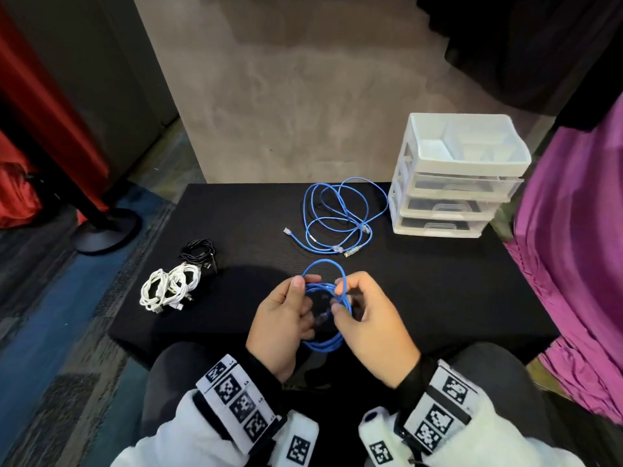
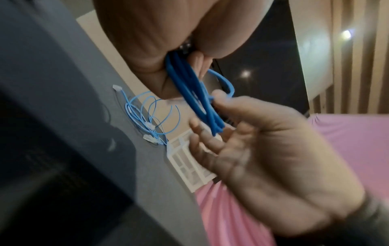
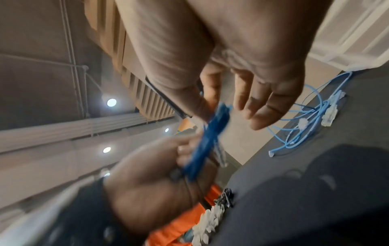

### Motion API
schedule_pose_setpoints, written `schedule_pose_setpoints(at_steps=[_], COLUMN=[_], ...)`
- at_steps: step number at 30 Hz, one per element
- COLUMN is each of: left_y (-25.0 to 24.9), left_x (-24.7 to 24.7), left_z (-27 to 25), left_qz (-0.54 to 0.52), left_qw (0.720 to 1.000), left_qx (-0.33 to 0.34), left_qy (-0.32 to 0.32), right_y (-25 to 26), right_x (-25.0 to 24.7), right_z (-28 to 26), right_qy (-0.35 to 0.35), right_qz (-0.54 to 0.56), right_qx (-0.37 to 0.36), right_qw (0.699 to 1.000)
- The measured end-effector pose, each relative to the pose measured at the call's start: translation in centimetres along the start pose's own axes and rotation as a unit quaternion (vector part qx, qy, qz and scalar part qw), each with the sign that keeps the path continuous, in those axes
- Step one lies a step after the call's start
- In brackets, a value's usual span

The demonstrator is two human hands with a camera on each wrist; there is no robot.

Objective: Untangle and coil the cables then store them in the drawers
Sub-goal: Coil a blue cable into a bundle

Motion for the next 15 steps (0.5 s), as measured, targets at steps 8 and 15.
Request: schedule_pose_setpoints(at_steps=[8,15], left_y=[-1.4,-4.4], left_x=[-0.3,-3.7], left_z=[-0.2,2.4], left_qz=[-0.162,-0.172], left_qw=[0.984,0.985], left_qx=[-0.067,-0.031], left_qy=[0.043,0.013], right_y=[0.6,-0.4], right_x=[0.5,-2.5], right_z=[0.1,0.6], right_qy=[0.138,0.139], right_qz=[0.237,0.164], right_qx=[0.17,0.146], right_qw=[0.947,0.966])
Point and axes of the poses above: each hand's wrist, its own z-axis towards the middle knuckle, its own x-axis out of the palm, y = z × x, the point moved 4 cm from there along z, towards the middle knuckle, and after that the axes turned 1 degree about -y, right-handed, at the moved point
